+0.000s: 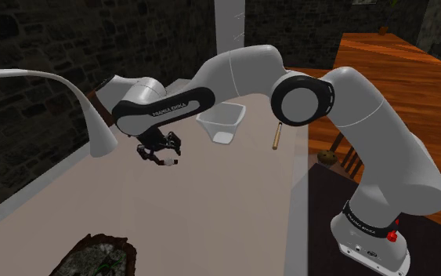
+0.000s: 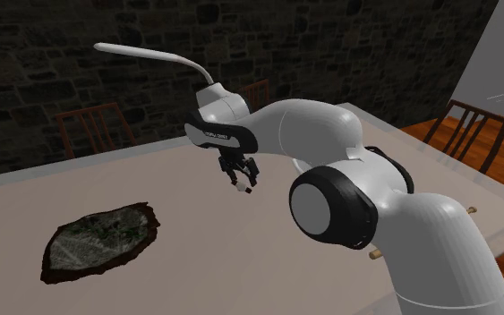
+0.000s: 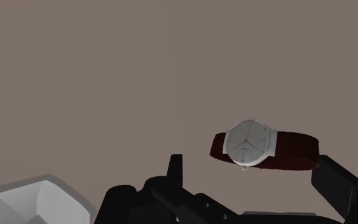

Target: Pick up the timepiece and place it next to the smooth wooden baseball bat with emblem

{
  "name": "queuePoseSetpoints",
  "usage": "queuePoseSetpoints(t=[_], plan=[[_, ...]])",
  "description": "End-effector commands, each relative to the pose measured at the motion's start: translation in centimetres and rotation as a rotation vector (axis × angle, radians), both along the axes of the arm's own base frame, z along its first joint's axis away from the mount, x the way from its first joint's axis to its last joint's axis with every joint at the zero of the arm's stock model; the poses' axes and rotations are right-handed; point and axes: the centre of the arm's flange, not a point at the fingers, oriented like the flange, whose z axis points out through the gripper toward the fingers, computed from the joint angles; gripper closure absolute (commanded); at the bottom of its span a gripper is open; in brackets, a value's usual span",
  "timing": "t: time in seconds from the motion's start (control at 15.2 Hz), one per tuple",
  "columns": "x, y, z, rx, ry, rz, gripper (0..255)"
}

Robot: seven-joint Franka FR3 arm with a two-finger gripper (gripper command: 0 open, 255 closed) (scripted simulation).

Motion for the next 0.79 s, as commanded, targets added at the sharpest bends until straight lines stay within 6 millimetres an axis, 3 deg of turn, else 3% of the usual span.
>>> queuePoseSetpoints(t=[0.0, 0.4, 0.46, 0.73], plan=[[-0.04, -0.04, -0.29, 0.0, 0.0, 0.0, 0], [-0.03, -0.04, -0.29, 0.0, 0.0, 0.0, 0], [-0.03, -0.04, -0.29, 0.0, 0.0, 0.0, 255], [-0.03, -0.04, -0.29, 0.0, 0.0, 0.0, 255]])
